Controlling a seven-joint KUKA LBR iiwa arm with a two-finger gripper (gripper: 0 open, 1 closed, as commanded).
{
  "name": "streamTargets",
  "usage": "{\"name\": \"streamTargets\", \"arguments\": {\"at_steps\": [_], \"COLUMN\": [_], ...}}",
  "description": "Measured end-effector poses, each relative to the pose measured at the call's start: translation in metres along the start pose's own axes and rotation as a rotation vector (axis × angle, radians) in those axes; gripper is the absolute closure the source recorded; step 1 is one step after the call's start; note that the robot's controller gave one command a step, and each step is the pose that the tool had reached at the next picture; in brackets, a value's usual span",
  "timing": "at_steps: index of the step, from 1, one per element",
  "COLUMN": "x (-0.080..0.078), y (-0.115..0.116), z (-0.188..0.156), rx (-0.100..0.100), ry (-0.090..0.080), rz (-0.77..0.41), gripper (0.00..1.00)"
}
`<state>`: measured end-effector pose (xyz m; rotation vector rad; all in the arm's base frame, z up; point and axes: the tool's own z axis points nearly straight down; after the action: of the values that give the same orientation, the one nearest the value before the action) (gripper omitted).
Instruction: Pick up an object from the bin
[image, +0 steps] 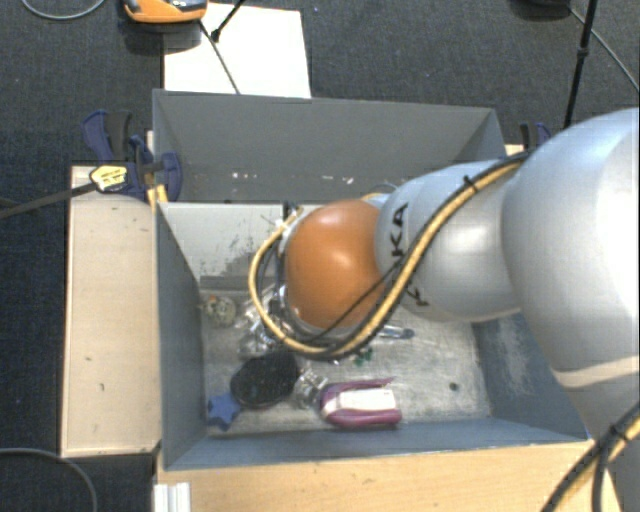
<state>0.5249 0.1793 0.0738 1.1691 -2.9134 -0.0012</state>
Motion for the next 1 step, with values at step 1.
{"name": "streamTargets", "arguments": {"at_steps": [1], "x": [-0.0012], "y": [-0.0003], "z": [-0.0028], "rx": [0.001], "ry": [-0.003], "rz": [0.007], "gripper": [1.00]}}
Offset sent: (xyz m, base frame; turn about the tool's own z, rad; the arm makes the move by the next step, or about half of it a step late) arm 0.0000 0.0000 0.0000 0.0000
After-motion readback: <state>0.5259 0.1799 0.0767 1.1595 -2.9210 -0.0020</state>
